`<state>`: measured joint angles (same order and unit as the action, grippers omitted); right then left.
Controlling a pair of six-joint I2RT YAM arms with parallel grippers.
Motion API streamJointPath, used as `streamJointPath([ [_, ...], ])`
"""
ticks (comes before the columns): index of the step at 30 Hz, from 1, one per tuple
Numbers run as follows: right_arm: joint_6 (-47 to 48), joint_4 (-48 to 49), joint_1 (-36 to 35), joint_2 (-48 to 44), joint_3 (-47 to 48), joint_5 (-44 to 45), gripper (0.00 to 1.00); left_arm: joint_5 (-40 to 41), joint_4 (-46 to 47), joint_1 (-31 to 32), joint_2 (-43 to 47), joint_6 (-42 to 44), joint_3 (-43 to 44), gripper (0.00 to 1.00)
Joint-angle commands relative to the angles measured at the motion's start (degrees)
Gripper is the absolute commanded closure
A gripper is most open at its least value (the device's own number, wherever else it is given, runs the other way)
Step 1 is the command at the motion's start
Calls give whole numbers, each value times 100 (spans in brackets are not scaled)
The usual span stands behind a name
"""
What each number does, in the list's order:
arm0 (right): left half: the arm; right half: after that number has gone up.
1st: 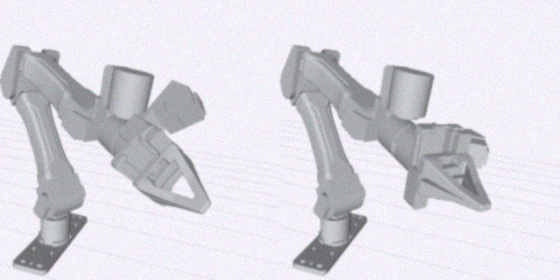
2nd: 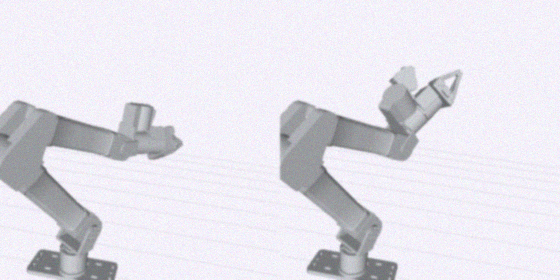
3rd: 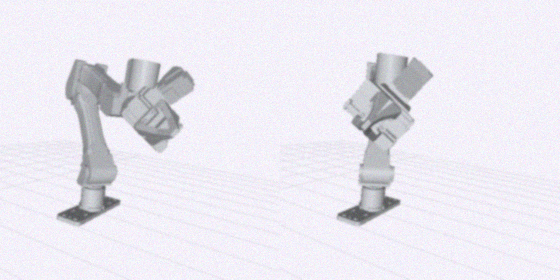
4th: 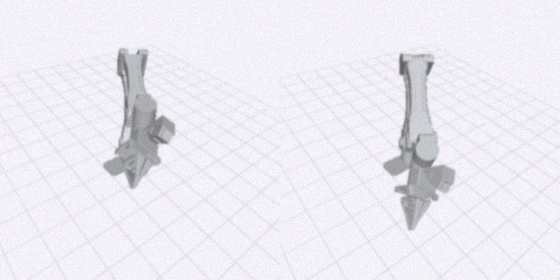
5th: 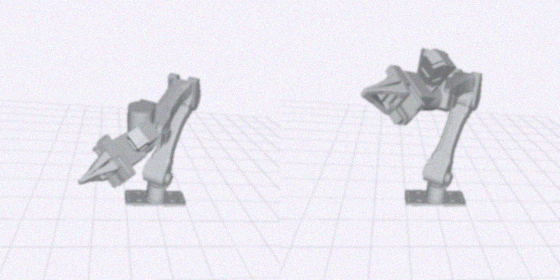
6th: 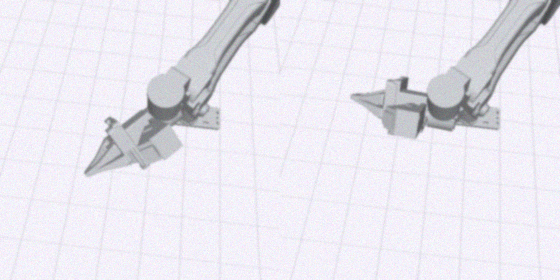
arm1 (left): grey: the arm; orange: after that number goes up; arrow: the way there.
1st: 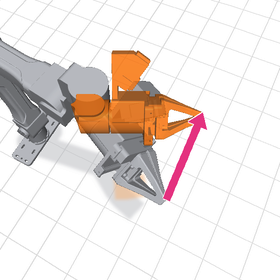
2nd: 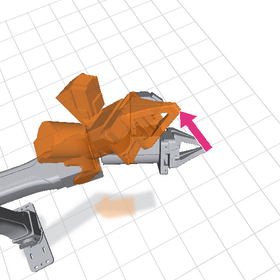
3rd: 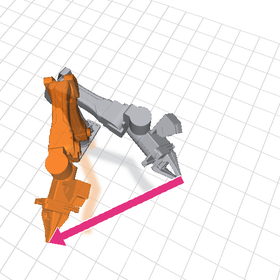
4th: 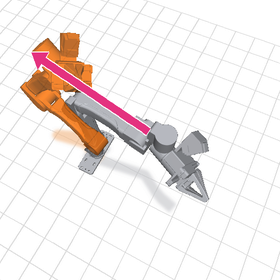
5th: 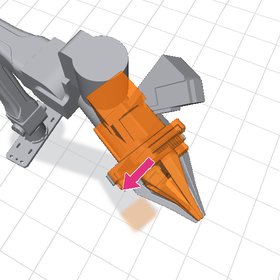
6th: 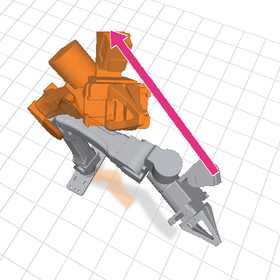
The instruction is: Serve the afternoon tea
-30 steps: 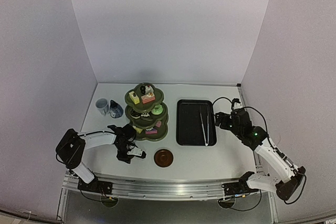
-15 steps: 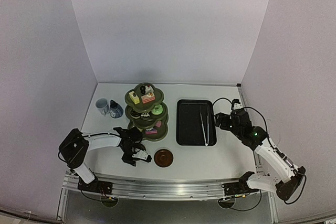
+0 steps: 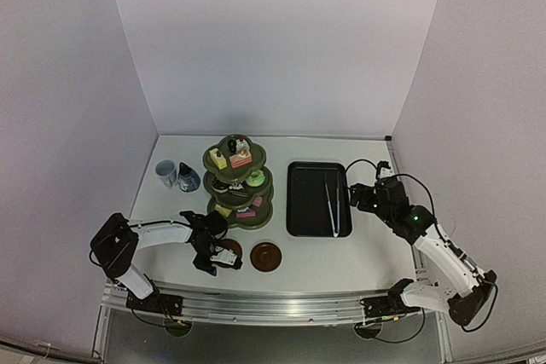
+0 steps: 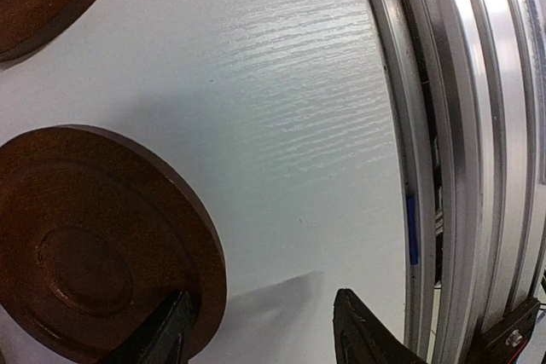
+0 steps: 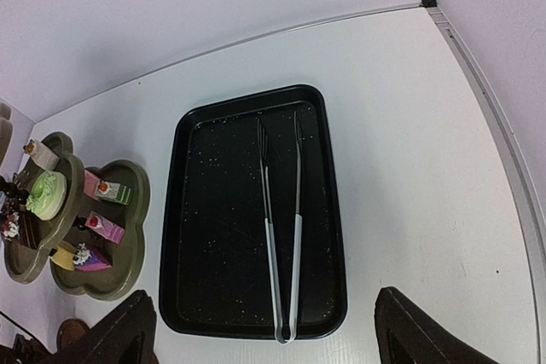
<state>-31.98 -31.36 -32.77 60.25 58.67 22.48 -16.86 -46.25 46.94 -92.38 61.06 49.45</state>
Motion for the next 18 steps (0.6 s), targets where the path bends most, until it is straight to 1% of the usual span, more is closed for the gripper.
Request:
streamJointPath([
  [1, -15, -36, -26, -71, 4, 24, 14, 59, -402, 16, 76, -12, -150, 43],
  [5, -10, -44, -21, -78, 28, 27, 14, 240, -314, -14, 41, -6, -155, 42],
  [10, -3, -56, -26, -119, 13, 30, 14, 727, 35, -305, -123, 46, -197, 42],
  [13, 0, -67, -25, -128, 12, 39, 14, 750, 74, -460, -167, -12, -46, 42],
  [18, -6, -82, -25, -138, 4, 38, 14, 566, -48, -484, -102, -65, 174, 42],
])
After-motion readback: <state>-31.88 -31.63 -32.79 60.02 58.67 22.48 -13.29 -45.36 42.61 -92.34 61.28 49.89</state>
